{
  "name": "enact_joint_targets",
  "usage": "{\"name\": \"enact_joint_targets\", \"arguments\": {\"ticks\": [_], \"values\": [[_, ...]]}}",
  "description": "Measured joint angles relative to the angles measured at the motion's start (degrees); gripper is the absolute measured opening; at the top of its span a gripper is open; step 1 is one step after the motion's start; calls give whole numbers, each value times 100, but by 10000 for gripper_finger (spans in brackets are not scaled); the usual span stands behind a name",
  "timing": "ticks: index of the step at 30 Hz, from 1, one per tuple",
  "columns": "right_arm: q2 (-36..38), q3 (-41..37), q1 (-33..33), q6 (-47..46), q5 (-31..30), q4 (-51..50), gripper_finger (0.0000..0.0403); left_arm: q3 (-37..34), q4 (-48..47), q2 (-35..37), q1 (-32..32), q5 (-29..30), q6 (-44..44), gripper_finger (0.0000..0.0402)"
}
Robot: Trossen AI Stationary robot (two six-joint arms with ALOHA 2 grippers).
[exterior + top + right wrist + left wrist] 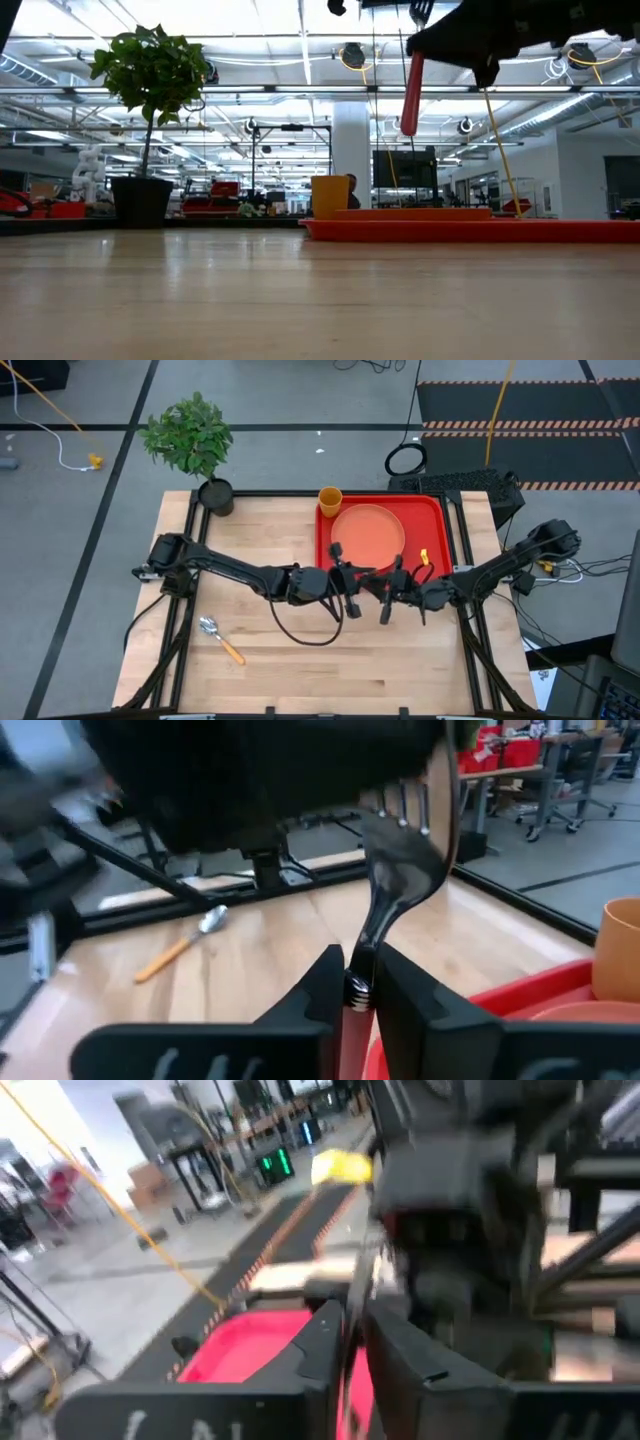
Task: Pick and place plate/cup/fork/spoon on tray
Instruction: Put the pink fork to the right of the orange plate on the red tray
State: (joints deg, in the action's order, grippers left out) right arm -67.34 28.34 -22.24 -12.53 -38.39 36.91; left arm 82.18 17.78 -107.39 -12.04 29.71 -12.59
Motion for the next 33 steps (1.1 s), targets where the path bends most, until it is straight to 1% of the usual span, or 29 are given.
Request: {"name": "enact_joint_targets", "arguments": {"ticks": [5, 10, 13, 16, 18, 21, 24, 26, 33], "values": [[384, 7, 5, -143, 434, -458, 18, -10, -487, 330, -21, -74, 292, 102], [716, 6, -8, -173, 820, -871, 18, -5, -1391, 772, -15, -299, 581, 133], [963, 2, -16, -161, 1067, -1123, 20, -1, -1986, 948, 40, -804, 840, 141], [1231, 4, -43, -45, 1357, -1351, 22, 0, -2530, 947, 92, -1563, 910, 140], [1391, 4, -41, -25, 1463, -1490, 21, -1, -2510, 787, 117, -1778, 1045, 137], [1562, 4, -37, 97, 1489, -1554, 22, -2, -2336, 507, 125, -1779, 1182, 139], [1670, 4, -32, 294, 1693, -1613, 22, -1, -1992, 227, 110, -1773, 1116, 153], [1737, 4, -35, 408, 1762, -1607, 22, -1, -1778, 47, 103, -1777, 1105, 170], [1797, 4, -32, 811, 1766, -1456, 22, -3, -1052, -428, 106, -1678, 1139, 249]]}}
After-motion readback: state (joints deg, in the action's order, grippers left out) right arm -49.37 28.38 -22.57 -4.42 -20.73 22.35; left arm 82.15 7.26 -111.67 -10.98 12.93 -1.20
